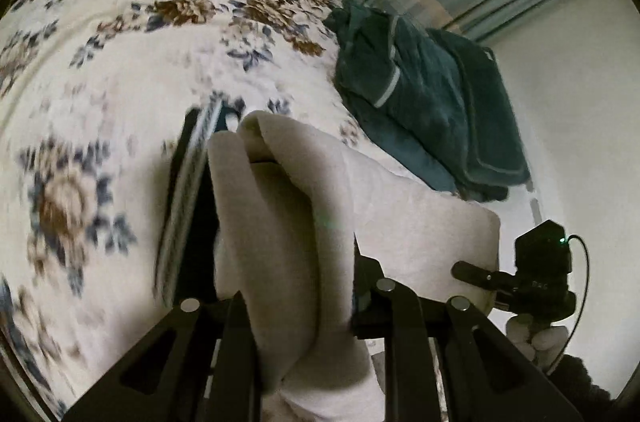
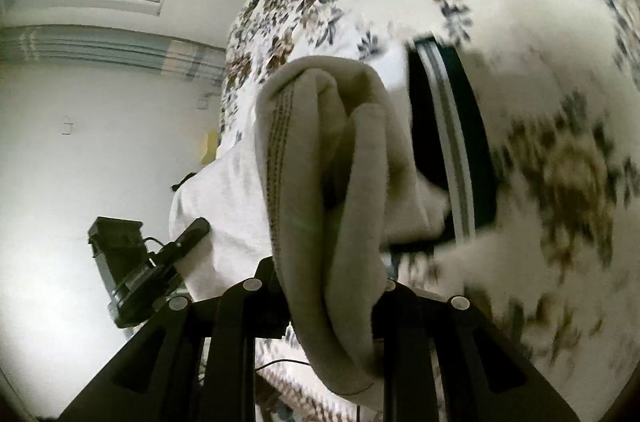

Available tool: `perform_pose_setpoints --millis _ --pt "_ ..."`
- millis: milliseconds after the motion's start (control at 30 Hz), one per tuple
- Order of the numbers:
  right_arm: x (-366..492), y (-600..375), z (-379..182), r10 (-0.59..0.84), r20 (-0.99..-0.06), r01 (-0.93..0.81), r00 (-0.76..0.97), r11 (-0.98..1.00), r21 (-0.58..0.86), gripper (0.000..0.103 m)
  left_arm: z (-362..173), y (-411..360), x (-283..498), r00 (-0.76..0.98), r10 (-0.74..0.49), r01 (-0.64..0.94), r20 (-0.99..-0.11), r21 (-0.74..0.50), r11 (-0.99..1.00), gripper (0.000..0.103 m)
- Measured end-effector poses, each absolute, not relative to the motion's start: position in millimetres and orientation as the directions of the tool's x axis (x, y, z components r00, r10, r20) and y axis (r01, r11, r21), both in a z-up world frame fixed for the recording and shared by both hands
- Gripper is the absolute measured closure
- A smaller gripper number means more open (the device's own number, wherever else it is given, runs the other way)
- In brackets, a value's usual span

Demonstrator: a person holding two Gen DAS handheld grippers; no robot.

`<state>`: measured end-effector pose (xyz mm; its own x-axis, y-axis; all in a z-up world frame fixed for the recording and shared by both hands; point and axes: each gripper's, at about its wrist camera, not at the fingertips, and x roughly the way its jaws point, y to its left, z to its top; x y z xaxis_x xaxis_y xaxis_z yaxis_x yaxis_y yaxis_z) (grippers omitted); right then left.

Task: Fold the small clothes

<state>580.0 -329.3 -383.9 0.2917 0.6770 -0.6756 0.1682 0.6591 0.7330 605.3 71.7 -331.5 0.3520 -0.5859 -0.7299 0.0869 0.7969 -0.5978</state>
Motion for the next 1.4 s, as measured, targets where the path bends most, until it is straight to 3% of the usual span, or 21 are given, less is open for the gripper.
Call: perform_pose_setpoints --millis 200,300,400,433,467,533,667,833,1033,1400 --pt "641.8 -314.6 -410.2 0.604 -0.767 0.184 0.219 0.746 0.640 0.080 -371.3 55.0 659.0 0.273 -0.436 0.084 -0.858 -0.430 0.899 0.083" --pt "646.0 -305.8 -413.8 0.542 -0.821 0.168 0.178 0.806 0.568 0.075 -380.1 60.2 661.0 0.283 -0.387 0.064 -0.878 -0.385 0.921 0.068" --pt "640.7 -299.4 -412.1 0.418 -0.894 0.156 0.160 0.884 0.441 0.054 -375.0 65.3 652.9 0.347 -0.297 0.049 -0.889 -0.299 0.953 0.038" --pt "638.0 -297.2 -411.2 0.362 -0.919 0.150 0.156 0.911 0.385 0.047 -374.9 65.6 650.4 0.353 -0.277 0.048 -0.894 -0.278 0.959 0.015" --pt "634.5 -294.6 -410.7 0.300 -0.942 0.146 0.150 0.936 0.321 0.040 -374.8 66.0 647.1 0.358 -0.270 0.050 -0.894 -0.270 0.962 0.007" --pt "623.7 -292.2 -409.2 0.200 -0.969 0.156 0.148 0.962 0.222 0.033 -375.3 65.2 636.5 0.367 -0.218 0.044 -0.904 -0.217 0.975 0.006" --pt "597.8 -285.6 -404.6 0.021 -0.987 0.163 0.159 0.986 0.047 0.003 -385.6 58.5 616.9 0.342 -0.111 0.051 -0.933 -0.099 0.994 0.001" --pt "562.4 -272.7 -387.9 -0.123 -0.973 0.145 0.196 0.985 -0.096 0.003 -376.3 50.5 587.1 0.355 -0.035 0.031 -0.934 -0.026 0.999 0.001" --pt "513.4 -265.4 -338.7 -0.166 -0.946 0.174 0.278 0.977 -0.120 0.002 -321.0 36.4 545.9 0.462 0.084 -0.027 -0.883 0.080 0.996 0.002" --pt "391.1 -245.1 -190.2 -0.270 -0.842 0.209 0.468 0.959 -0.192 0.002 -193.9 15.3 445.1 0.597 0.035 -0.022 -0.801 0.028 0.999 0.002"
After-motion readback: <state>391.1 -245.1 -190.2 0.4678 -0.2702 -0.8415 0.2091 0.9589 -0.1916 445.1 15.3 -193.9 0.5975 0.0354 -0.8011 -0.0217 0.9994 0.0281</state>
